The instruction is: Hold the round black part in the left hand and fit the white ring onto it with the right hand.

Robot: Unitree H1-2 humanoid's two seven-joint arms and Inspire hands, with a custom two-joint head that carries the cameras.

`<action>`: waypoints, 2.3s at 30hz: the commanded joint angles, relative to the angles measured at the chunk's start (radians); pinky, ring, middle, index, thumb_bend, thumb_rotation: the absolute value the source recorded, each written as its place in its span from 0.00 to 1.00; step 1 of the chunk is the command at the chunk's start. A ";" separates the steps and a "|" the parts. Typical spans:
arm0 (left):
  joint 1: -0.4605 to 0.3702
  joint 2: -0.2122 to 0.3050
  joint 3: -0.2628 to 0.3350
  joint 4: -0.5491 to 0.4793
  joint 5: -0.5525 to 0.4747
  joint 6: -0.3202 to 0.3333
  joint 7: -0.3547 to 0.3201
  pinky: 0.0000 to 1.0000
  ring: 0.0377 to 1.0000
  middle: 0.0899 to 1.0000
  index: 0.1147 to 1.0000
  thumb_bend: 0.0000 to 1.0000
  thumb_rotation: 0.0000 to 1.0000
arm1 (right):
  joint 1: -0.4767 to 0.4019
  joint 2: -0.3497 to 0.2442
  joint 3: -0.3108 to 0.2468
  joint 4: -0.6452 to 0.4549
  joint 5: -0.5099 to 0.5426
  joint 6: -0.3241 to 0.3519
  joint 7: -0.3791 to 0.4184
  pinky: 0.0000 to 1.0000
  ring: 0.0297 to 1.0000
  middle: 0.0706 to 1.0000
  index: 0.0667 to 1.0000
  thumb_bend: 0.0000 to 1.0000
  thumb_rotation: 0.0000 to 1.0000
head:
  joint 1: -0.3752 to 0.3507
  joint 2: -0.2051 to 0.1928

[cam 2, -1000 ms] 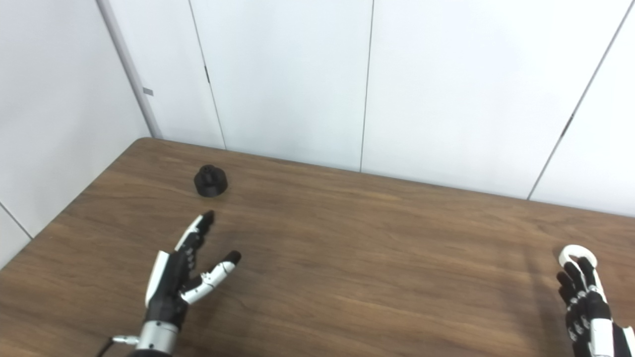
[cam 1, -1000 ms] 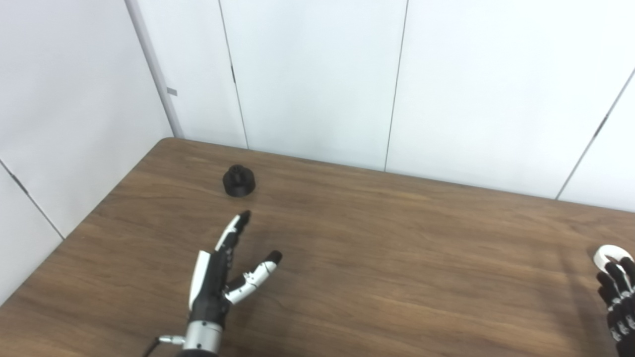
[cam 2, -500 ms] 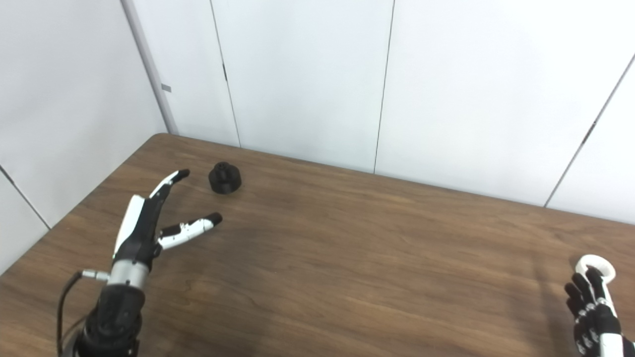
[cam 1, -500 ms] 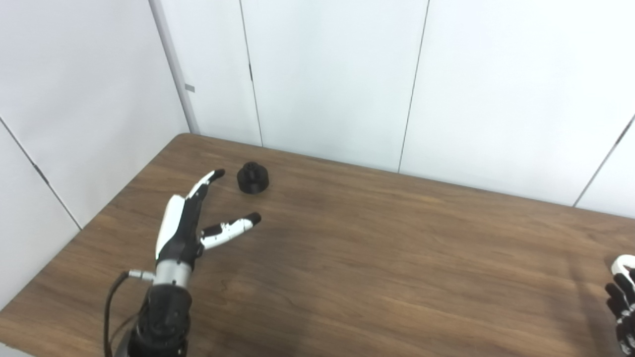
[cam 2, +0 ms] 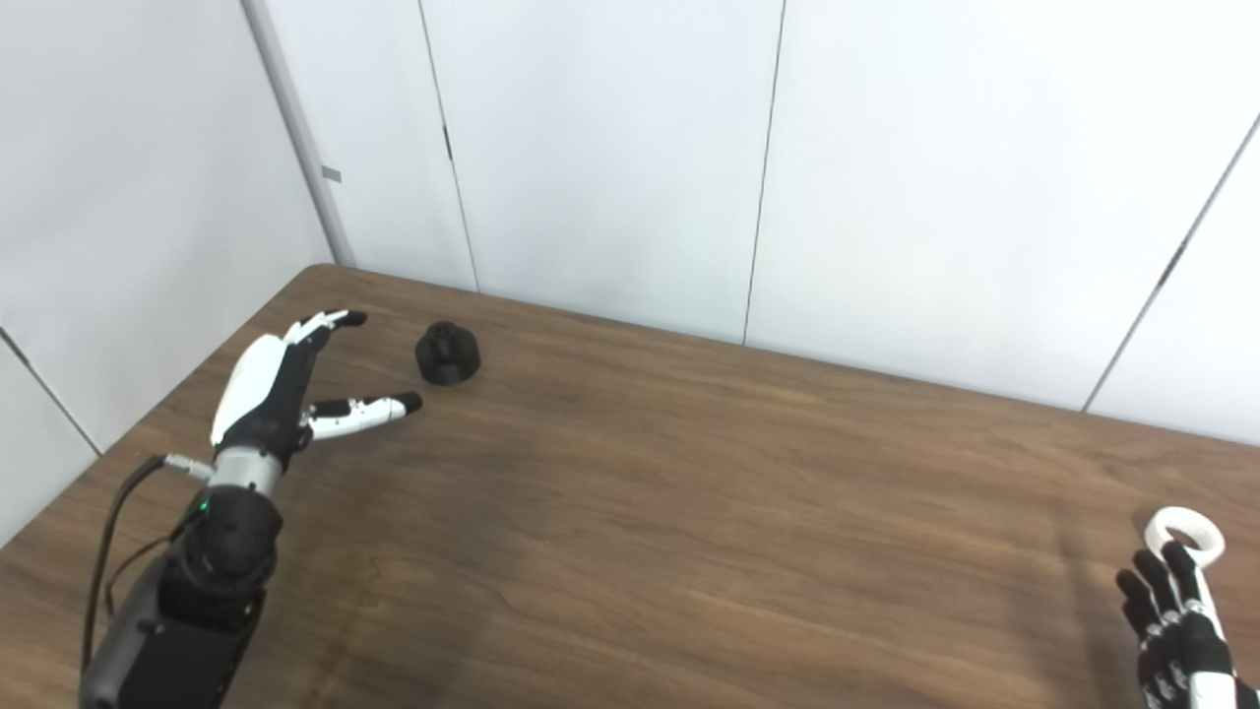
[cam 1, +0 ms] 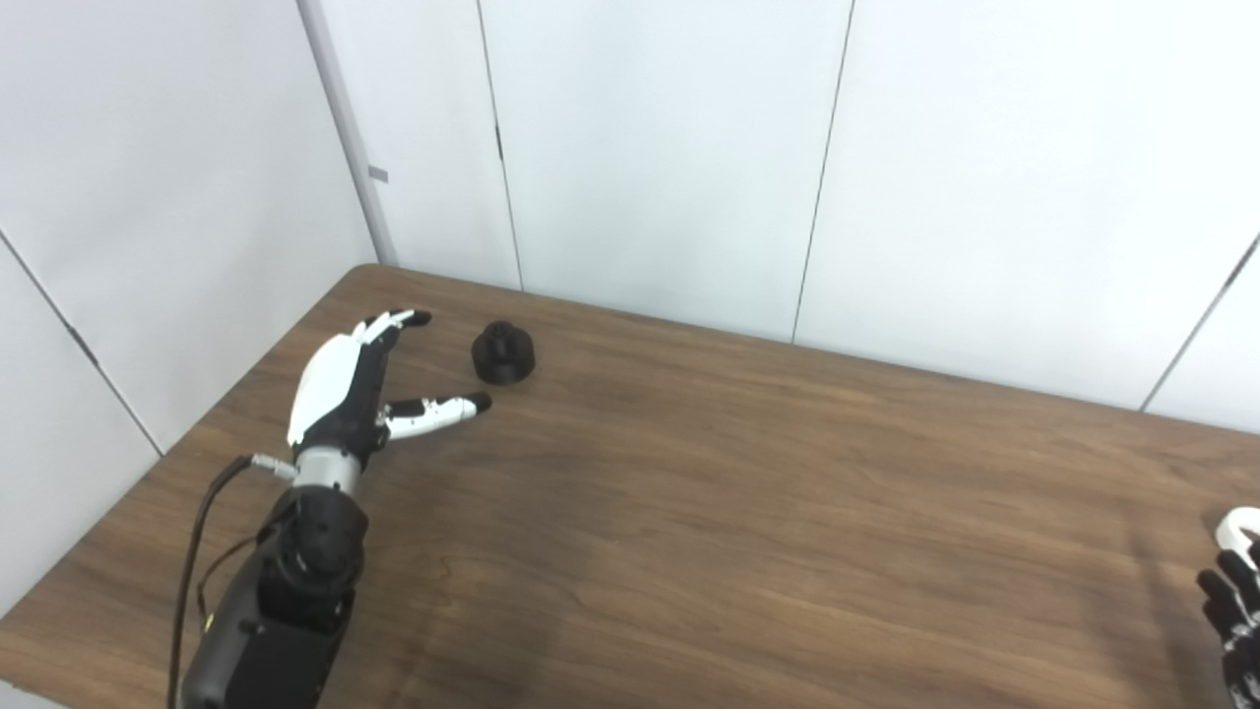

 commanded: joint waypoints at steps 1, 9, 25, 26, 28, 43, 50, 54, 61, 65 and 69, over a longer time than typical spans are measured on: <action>-0.054 0.039 -0.005 0.018 0.031 -0.009 0.021 1.00 0.99 0.93 0.83 0.95 0.34 | 0.059 0.037 0.018 0.039 0.004 -0.003 -0.003 1.00 0.95 0.96 0.98 0.51 1.00 | -0.003 0.002; -0.149 0.053 -0.045 0.162 0.068 0.009 0.030 1.00 0.99 0.93 0.81 0.96 0.32 | 0.063 0.027 0.030 0.036 0.004 -0.009 0.015 1.00 0.98 0.97 1.00 0.50 1.00 | -0.009 0.006; -0.296 0.089 -0.152 0.376 0.104 0.096 -0.002 1.00 0.98 0.92 0.81 0.97 0.34 | 0.097 0.029 0.021 -0.009 0.026 0.037 0.010 1.00 0.98 0.98 1.00 0.49 1.00 | -0.025 0.018; -0.305 0.091 -0.160 0.387 0.106 0.105 -0.007 1.00 0.98 0.92 0.82 0.97 0.34 | 0.099 0.028 0.020 -0.013 0.025 0.039 0.009 1.00 0.98 0.98 1.00 0.50 1.00 | -0.027 0.020; -0.321 0.093 -0.175 0.407 0.114 0.118 -0.013 1.00 0.98 0.92 0.82 0.96 0.33 | 0.104 0.027 0.019 -0.020 0.026 0.041 0.009 1.00 0.97 0.97 1.00 0.51 1.00 | -0.028 0.022; -0.407 0.079 -0.213 0.535 0.130 0.125 -0.037 1.00 0.98 0.92 0.81 0.99 0.39 | 0.127 0.022 0.018 -0.051 0.022 0.048 0.006 1.00 0.97 0.97 1.00 0.52 1.00 | -0.042 0.034; -0.446 0.063 -0.229 0.586 0.134 0.125 -0.028 1.00 0.99 0.93 0.82 1.00 0.39 | 0.133 0.018 0.017 -0.063 0.024 0.055 0.007 1.00 0.97 0.97 0.99 0.52 1.00 | -0.049 0.035; -0.464 0.051 -0.228 0.607 0.131 0.126 -0.031 1.00 0.99 0.92 0.82 0.99 0.39 | 0.137 0.016 0.016 -0.064 0.020 0.055 0.006 1.00 0.97 0.97 0.99 0.52 1.00 | -0.050 0.036; -0.485 0.033 -0.218 0.628 0.149 0.125 -0.056 1.00 0.99 0.93 0.82 0.96 0.39 | 0.137 0.015 0.017 -0.064 0.006 0.053 0.001 1.00 0.96 0.96 0.99 0.52 1.00 | -0.053 0.037; -0.491 0.032 -0.216 0.643 0.152 0.125 -0.066 1.00 1.00 0.93 0.82 0.96 0.40 | 0.139 0.018 0.016 -0.068 0.009 0.060 -0.002 1.00 0.97 0.96 0.99 0.53 1.00 | -0.056 0.036; -0.495 0.028 -0.205 0.650 0.175 0.126 -0.082 1.00 1.00 0.93 0.80 0.95 0.41 | 0.139 0.018 0.016 -0.067 0.010 0.056 -0.002 1.00 0.96 0.96 0.99 0.52 1.00 | -0.056 0.036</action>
